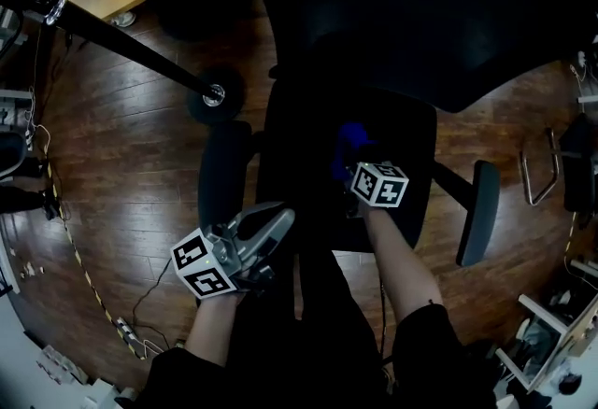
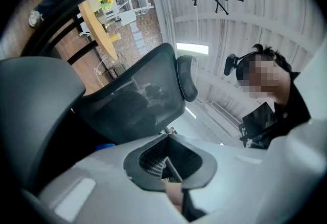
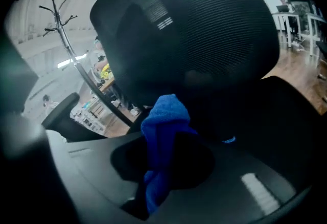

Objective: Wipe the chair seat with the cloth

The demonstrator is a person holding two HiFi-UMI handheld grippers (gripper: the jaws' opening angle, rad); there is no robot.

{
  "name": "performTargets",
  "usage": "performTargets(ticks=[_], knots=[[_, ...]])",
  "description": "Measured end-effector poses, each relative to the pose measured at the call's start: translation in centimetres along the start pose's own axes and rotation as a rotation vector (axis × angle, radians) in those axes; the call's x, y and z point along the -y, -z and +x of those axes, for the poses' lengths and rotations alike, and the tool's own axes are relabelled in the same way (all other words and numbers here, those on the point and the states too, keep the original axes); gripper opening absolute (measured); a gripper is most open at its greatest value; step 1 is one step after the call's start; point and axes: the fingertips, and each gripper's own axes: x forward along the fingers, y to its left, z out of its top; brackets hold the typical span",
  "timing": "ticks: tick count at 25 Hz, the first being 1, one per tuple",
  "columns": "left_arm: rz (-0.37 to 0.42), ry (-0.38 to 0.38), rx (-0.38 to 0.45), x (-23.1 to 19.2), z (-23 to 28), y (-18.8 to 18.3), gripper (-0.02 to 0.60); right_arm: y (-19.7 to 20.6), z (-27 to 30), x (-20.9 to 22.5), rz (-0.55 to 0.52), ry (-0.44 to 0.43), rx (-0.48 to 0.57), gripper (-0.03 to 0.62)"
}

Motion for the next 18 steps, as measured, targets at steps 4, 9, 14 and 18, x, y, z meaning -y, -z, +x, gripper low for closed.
performTargets(ticks=[4,9,14,18], knots=[[0.002,0.000,0.041,0.6,-1.3,-0.4,-0.008,3.1,4.2,-8.1,0.026,-0.135,-0.074,0.063],[0.006,-0.009,0.075,0.4,-2.7,-1.2,-0.008,7.1,8.3,-14.7,-0.058,-0.216,-0.164,0.062],[0.004,-0.024,0.076,0.0,-3.6,-0.8,-0.008,8.8,9.0,-14.9,-0.127,-0.211,-0.182,0.061],[0.011,-0.012,0.062,-0.2,-3.1,-0.7,-0.008,8.4,8.4,-13.0,-0.133,-0.200,-0.163,0.061]])
